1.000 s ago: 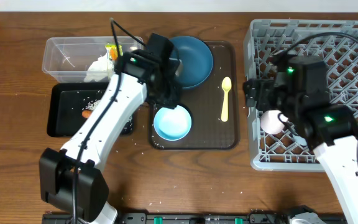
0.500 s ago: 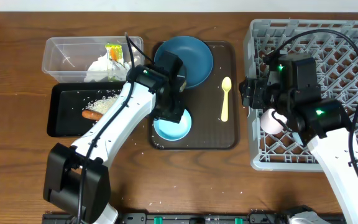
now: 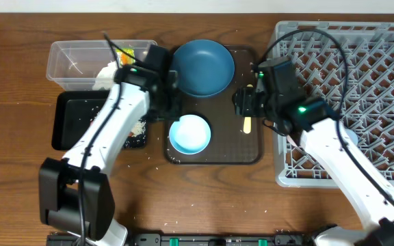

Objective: Sort waste into correct bins and load items into the dishwasher rack
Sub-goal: 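Reach the right gripper to the light blue bowl and grip its rim, then carry the light blue bowl into the rack with the right gripper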

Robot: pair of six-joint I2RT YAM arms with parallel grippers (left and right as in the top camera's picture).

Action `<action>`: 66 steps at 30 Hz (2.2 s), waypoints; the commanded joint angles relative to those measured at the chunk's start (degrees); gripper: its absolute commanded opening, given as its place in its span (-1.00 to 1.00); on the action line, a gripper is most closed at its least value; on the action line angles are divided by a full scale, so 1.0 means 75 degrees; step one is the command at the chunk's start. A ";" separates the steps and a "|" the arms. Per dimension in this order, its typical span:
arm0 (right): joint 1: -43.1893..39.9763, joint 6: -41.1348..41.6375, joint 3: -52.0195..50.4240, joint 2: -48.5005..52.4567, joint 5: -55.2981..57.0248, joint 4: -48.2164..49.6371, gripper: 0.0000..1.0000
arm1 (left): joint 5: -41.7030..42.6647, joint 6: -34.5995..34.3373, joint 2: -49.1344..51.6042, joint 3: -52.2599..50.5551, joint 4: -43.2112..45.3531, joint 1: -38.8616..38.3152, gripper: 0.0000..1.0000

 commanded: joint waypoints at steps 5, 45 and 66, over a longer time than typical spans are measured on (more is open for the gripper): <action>0.0446 0.0493 0.0009 0.0819 -0.0015 0.0204 0.09 | -0.0117 -0.0169 -0.0309 0.0195 -0.0114 0.0335 -0.16; 0.1574 0.1431 0.0009 0.3005 -0.0530 0.0973 -0.98 | -0.1055 -0.0484 -0.0309 0.0195 0.0111 0.0350 -0.14; -0.0262 -0.0087 0.0152 -0.1317 0.4756 -0.0143 -0.98 | -0.1052 -0.0484 -0.0306 0.0195 0.0114 0.0350 0.61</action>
